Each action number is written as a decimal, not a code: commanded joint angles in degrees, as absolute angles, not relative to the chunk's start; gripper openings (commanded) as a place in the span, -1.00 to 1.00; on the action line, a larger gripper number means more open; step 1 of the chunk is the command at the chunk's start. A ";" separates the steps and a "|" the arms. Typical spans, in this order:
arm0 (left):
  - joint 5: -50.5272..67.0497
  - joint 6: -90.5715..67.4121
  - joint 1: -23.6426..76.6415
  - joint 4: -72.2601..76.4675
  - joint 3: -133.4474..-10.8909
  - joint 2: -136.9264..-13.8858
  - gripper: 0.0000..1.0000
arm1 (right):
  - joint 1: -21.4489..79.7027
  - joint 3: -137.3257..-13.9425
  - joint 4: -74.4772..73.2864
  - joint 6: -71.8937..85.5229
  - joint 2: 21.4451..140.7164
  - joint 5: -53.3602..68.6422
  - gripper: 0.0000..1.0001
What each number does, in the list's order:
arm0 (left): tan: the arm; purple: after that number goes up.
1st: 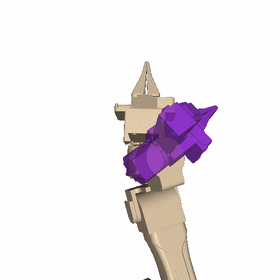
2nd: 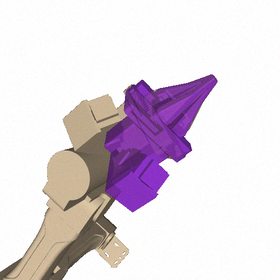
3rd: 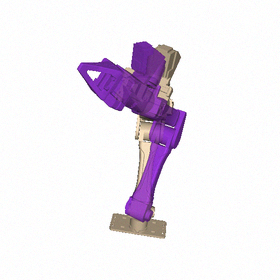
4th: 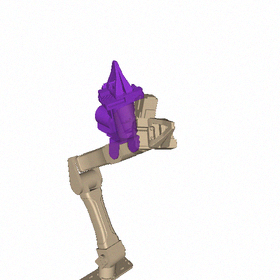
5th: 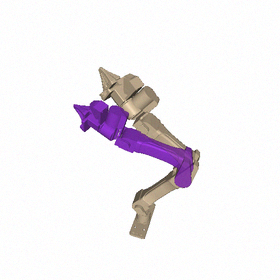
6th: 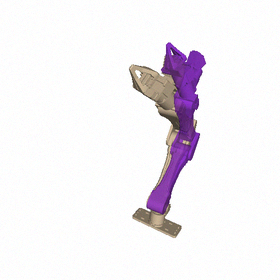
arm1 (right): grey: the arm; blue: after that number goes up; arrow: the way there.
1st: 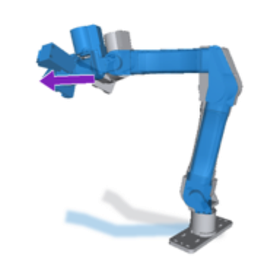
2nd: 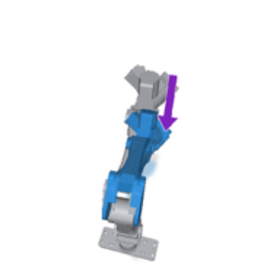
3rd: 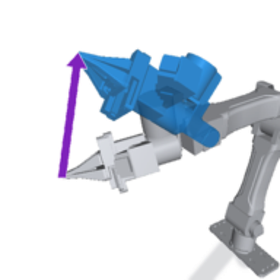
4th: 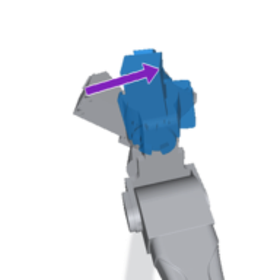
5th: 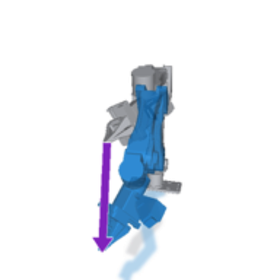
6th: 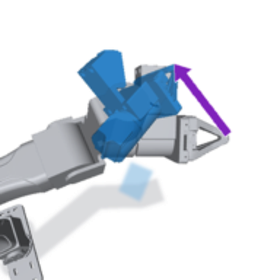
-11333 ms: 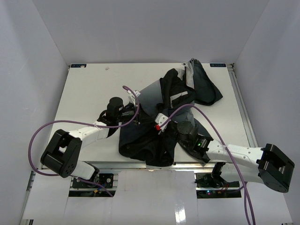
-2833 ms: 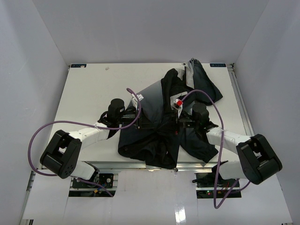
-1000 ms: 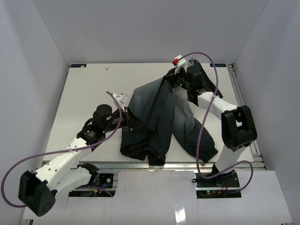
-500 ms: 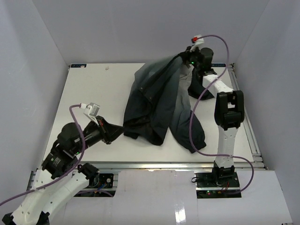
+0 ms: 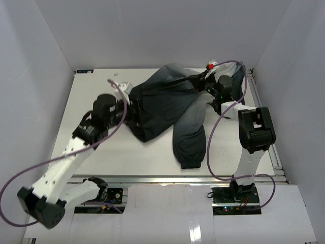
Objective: Zip up the jacket
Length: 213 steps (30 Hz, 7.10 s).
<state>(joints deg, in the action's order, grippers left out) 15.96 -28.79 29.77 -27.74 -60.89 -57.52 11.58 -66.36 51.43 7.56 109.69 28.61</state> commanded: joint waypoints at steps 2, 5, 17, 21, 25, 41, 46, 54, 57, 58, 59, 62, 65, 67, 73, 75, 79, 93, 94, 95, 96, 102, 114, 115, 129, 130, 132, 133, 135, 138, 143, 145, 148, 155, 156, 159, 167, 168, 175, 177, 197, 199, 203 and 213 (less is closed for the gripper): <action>23.87 -29.08 22.68 -12.07 -70.63 -77.44 0.50 | 12.76 -55.36 62.56 9.67 100.07 33.31 -0.84; 26.45 -20.68 22.61 -14.99 -80.83 -90.83 0.49 | 12.74 -51.71 61.61 9.77 97.22 33.87 -0.84; 39.21 11.94 24.35 -6.61 -86.49 -105.89 0.57 | 12.83 -53.47 47.04 8.98 92.58 42.06 -0.84; 38.58 15.21 24.35 -5.61 -88.59 -109.36 0.59 | 12.90 -55.59 43.15 8.24 93.19 45.83 -0.85; 41.13 17.96 24.69 -2.73 -87.23 -109.51 0.65 | 13.31 -56.56 40.08 6.55 92.99 47.98 -0.85; 57.92 18.83 25.05 -2.11 -90.42 -117.26 -0.07 | 15.12 -62.67 31.78 3.24 94.92 48.05 -0.85; 53.85 15.12 25.05 -4.93 -89.42 -115.46 -1.00 | 15.05 -64.12 28.41 1.06 95.73 42.33 -0.84; 47.89 3.80 25.05 -19.21 -94.40 -117.15 -1.00 | 18.98 -76.49 7.72 -12.74 99.44 27.18 -0.84; 46.62 2.15 25.14 -18.54 -91.37 -115.21 -1.00 | 18.96 -76.00 8.06 -12.44 99.54 23.72 -0.85; 45.80 1.78 25.14 -17.94 -89.69 -114.17 -1.00 | 18.92 -75.97 7.73 -12.66 99.91 22.38 -0.85; 45.04 1.42 25.15 -17.36 -88.24 -113.12 -1.00 | 18.87 -75.99 7.45 -12.86 100.33 21.12 -0.85; 43.84 0.59 25.26 -16.40 -86.16 -109.73 -1.00 | 18.35 -76.84 7.72 -12.74 102.47 19.31 -0.85; 42.04 0.53 25.59 -15.52 -83.38 -105.78 -1.00 | 16.91 -79.39 8.21 -11.01 105.07 16.27 -0.85; 39.44 0.32 25.73 -15.10 -81.10 -102.90 -1.00 | 15.41 -81.22 8.91 -9.29 106.62 15.91 -0.85; 28.73 -3.35 25.93 -14.84 -74.03 -93.81 -1.00 | 9.69 -90.68 8.60 -6.39 113.41 16.37 -0.85; 27.42 -4.61 25.93 -13.18 -70.80 -91.79 -1.00 | 8.60 -94.40 8.30 -5.05 115.13 17.91 -0.84; 27.26 -7.31 25.96 -8.19 -63.14 -86.06 -1.00 | 7.12 -97.18 8.76 -4.79 116.39 20.75 -0.85; 18.57 -10.50 33.92 -3.23 -51.96 -79.68 -1.00 | 6.83 -101.53 10.84 -3.20 118.07 27.88 -0.85; 18.29 -11.09 34.19 -3.18 -51.86 -80.07 -1.00 | 6.99 -99.97 10.90 -3.03 117.78 29.11 -0.85; 16.33 -11.59 35.46 -2.82 -50.24 -80.35 -1.00 | 7.37 -97.68 11.53 -2.60 115.87 30.77 -0.85; 14.25 -12.03 36.66 -2.32 -48.57 -80.57 -1.00 | 7.78 -95.50 12.07 -2.12 114.00 32.93 -0.85; 9.22 -16.52 38.05 3.19 -40.94 -82.76 -1.00 | 10.75 -76.69 20.16 3.96 105.35 38.41 -0.84; 5.24 -18.50 40.05 5.31 -37.48 -85.19 -1.00 | 18.88 -75.31 21.58 2.95 105.49 38.61 -0.33; 5.23 -18.59 40.10 5.52 -37.22 -85.12 -1.00 | 18.98 -77.56 19.02 1.95 106.53 38.28 -0.24; 5.83 -18.66 40.52 6.68 -37.06 -86.69 -1.00 | 19.98 -89.47 2.46 -8.52 115.46 36.18 0.16; 5.92 -18.60 40.52 6.71 -37.12 -86.88 -1.00 | 20.00 -88.53 2.94 -8.20 115.25 35.22 0.15; 5.91 -18.74 40.65 6.70 -37.11 -87.36 -1.00 | 19.95 -86.80 4.27 -6.19 114.29 31.00 0.13; 5.67 -18.81 40.69 6.74 -37.03 -87.45 -1.00 | 19.90 -85.91 4.87 -4.84 113.64 28.27 0.13; 5.09 -20.04 40.69 7.54 -36.61 -87.45 -1.00 | 19.73 -79.77 7.42 -1.47 111.19 23.38 0.12; 4.80 -21.52 40.69 8.80 -36.02 -86.74 -0.62 | 19.80 -69.36 15.86 4.26 105.92 21.41 0.12; 5.42 -22.15 40.64 7.40 -38.74 -85.09 -0.03 | 20.39 -58.60 22.82 5.94 102.17 22.64 0.17; 4.54 -21.76 40.61 5.25 -42.16 -84.22 0.07 | 20.51 -56.42 25.71 6.42 101.77 23.83 0.18; 2.89 -18.91 40.17 -0.38 -52.37 -84.94 0.21 | 20.93 -52.26 31.05 7.00 100.43 25.52 0.25; 10.18 -14.64 32.05 -10.23 -73.41 -94.63 0.30 | 21.36 -50.61 31.47 2.92 97.72 27.50 0.28; 11.81 -13.85 31.26 -10.87 -75.71 -94.87 0.33 | 21.35 -50.35 31.45 2.87 97.24 27.43 0.28; 16.88 -9.06 30.02 -17.46 -87.16 -104.73 0.36 | 21.27 -50.16 30.68 1.93 95.09 27.38 0.30; 33.28 -3.86 29.56 -22.69 -91.94 -115.62 0.36 | 21.28 -53.03 24.96 9.45 87.22 16.30 0.66; 34.04 -3.83 29.70 -22.39 -90.81 -115.49 0.38 | 21.31 -52.79 23.83 10.52 86.53 14.85 0.69; 35.69 -4.58 31.52 -17.46 -82.34 -112.40 0.33 | 21.36 -48.43 16.90 17.64 84.21 5.30 0.87; 36.49 -6.24 31.55 -14.40 -79.25 -112.18 -0.24 | 21.36 -45.73 18.29 19.22 84.49 4.93 0.87; 8.48 -8.39 26.94 5.02 -81.99 -103.10 -1.00 | 19.75 -76.27 36.46 16.30 110.25 25.45 -0.84; 3.96 -6.49 26.72 6.62 -82.47 -101.58 -1.00 | 19.49 -81.35 37.89 14.74 111.50 28.61 -0.84; -1.08 -5.29 26.72 10.87 -79.61 -96.87 -1.00 | 19.44 -83.54 42.45 12.05 111.07 32.48 -0.84; 4.21 -16.55 28.30 34.04 -47.35 -86.39 -1.00 | 19.42 -48.46 63.82 19.16 103.42 28.86 -0.85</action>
<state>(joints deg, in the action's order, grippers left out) 2.87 -11.02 28.81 20.20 -57.57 -89.04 19.79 -59.51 49.47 16.03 102.93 29.49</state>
